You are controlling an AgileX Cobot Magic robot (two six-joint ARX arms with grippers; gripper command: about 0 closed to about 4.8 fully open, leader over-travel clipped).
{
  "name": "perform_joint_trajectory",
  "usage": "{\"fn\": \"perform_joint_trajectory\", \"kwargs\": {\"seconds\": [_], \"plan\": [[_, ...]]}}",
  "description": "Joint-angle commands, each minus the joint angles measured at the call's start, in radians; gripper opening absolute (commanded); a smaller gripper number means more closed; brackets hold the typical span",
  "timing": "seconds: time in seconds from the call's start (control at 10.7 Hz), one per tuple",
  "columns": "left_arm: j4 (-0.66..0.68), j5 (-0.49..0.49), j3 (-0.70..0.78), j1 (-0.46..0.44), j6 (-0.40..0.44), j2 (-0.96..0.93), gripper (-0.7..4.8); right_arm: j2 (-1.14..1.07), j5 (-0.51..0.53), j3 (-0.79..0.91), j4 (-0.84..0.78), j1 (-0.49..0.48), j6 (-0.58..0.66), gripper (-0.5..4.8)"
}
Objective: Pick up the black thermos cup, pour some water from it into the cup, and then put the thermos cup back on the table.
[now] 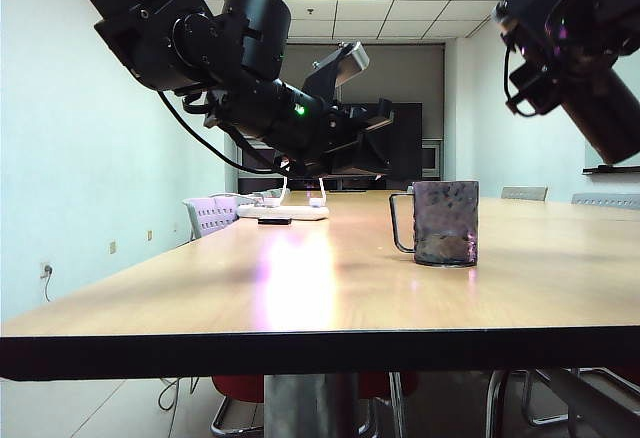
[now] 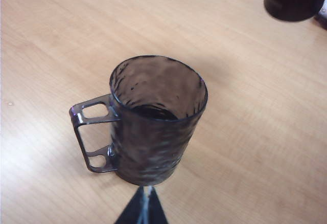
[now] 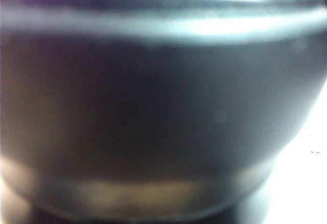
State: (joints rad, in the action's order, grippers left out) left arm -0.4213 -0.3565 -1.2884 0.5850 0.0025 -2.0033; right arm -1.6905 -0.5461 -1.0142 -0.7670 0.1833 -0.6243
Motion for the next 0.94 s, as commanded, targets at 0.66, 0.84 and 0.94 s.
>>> {"fn": "perform_joint_trajectory", "kwargs": {"seconds": [0.66, 0.84, 0.94], "plan": [[-0.006, 0.022, -0.005, 0.003, -0.014, 0.005, -0.05, 0.080, 0.340, -0.010, 0.150, -0.113, 0.662, 0.54], [-0.007, 0.036, -0.006, 0.004, -0.014, 0.003, -0.05, 0.066, 0.455, -0.010, 0.145, -0.114, 0.662, 0.54], [-0.007, 0.017, -0.006, 0.007, -0.014, 0.003, -0.05, 0.042, 0.505, -0.010, 0.138, -0.113, 0.662, 0.54]]}}
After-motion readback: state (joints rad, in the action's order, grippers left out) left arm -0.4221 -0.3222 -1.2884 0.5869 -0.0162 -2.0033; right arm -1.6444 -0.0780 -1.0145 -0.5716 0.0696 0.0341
